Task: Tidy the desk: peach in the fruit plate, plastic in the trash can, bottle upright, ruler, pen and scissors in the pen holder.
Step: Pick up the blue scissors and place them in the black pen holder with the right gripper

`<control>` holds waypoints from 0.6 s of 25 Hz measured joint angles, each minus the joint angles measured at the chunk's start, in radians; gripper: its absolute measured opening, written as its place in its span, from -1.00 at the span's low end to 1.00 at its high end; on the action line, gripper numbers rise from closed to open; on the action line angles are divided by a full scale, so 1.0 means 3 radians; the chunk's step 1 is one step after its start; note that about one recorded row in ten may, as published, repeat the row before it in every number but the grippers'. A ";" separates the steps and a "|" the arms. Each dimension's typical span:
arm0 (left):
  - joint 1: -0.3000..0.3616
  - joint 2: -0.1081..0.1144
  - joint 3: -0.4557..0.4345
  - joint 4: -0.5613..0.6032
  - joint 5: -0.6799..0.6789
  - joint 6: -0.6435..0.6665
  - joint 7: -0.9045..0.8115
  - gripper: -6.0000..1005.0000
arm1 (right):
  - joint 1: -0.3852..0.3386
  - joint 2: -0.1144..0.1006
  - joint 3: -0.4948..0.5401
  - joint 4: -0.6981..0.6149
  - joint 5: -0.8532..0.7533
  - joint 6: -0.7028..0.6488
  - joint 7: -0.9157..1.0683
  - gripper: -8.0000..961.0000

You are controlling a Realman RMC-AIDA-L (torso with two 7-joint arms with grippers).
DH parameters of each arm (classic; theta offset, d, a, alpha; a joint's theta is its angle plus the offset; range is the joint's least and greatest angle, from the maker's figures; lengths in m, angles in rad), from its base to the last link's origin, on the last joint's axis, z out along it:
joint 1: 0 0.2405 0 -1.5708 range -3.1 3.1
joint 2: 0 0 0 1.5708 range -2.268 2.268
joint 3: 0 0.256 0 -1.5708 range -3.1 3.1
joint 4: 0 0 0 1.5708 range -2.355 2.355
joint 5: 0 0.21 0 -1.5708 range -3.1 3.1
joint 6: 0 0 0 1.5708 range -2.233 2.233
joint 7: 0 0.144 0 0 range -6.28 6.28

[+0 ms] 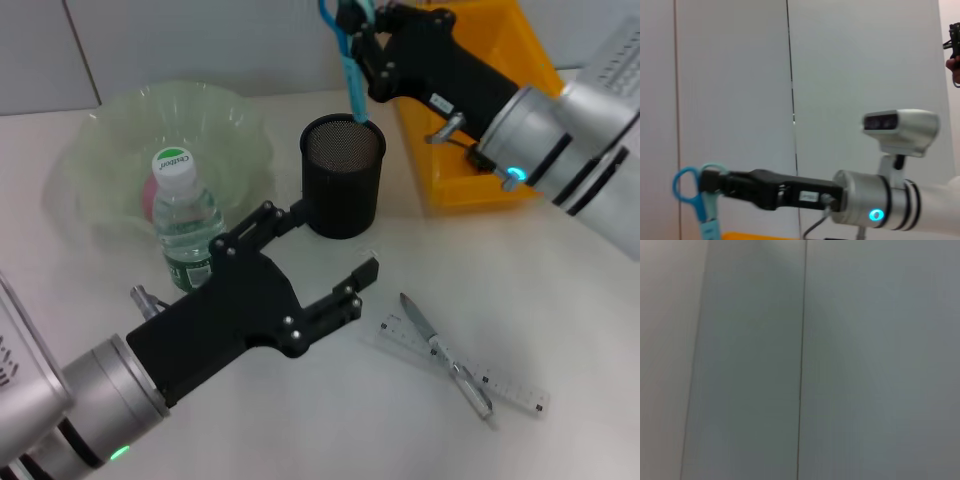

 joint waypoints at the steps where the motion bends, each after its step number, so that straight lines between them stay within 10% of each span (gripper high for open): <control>1: -0.0005 -0.0001 0.0000 -0.0019 0.0003 -0.0022 0.0001 0.56 | 0.0022 0.0000 -0.0008 0.0027 0.0000 0.0049 -0.0017 -0.75; 15: -0.0071 -0.0009 0.0005 -0.0125 0.0010 -0.0098 0.0002 0.56 | 0.0043 0.0005 -0.0063 0.0092 -0.0009 0.0275 -0.0073 -0.73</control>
